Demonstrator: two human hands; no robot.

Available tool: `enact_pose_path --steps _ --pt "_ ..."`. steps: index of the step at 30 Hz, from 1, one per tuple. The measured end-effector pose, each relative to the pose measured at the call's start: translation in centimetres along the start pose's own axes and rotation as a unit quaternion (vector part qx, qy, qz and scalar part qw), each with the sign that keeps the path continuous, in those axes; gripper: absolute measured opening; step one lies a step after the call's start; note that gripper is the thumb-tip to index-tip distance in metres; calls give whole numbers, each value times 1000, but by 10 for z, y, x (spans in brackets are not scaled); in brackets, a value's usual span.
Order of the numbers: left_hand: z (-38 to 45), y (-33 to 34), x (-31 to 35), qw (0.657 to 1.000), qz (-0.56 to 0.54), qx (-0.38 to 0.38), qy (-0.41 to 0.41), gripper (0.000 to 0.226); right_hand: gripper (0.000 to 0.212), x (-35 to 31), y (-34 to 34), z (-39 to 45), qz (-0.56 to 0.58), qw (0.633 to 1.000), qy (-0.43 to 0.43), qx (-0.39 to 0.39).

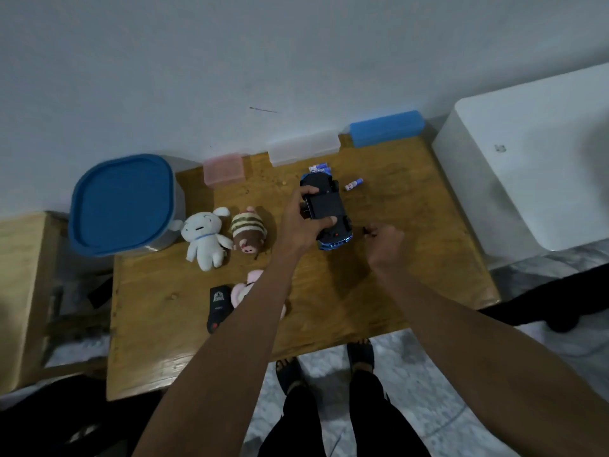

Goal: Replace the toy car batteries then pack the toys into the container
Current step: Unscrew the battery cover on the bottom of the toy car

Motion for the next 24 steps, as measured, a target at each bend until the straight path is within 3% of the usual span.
enact_pose_path --steps 4,8,11,16,19,24 --pt "-5 -5 -1 1000 -14 4 -6 60 22 -15 -12 4 1 1000 17 20" --pt "-8 -15 6 1000 -19 12 -1 59 18 -68 -32 13 168 984 -15 53" --pt "-8 -23 11 1000 -9 22 11 59 13 -116 -34 15 230 971 -64 14" --pt "-11 -35 15 999 2 36 18 62 10 -166 -20 8 194 969 -133 -73" --pt "-15 -39 19 999 0 37 27 62 14 -175 -7 3 129 973 -156 -112" --pt "-20 -44 22 998 -8 40 47 60 18 -184 6 -7 113 966 -172 -159"
Point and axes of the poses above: each hand's wrist, its own z-axis towards the middle knuckle, its own y-axis out of the palm, x = y × z, the point moved 10 cm from there along z, towards the middle knuckle, and after that the axes turned 11 degrees about z, right-handed, at the moved point
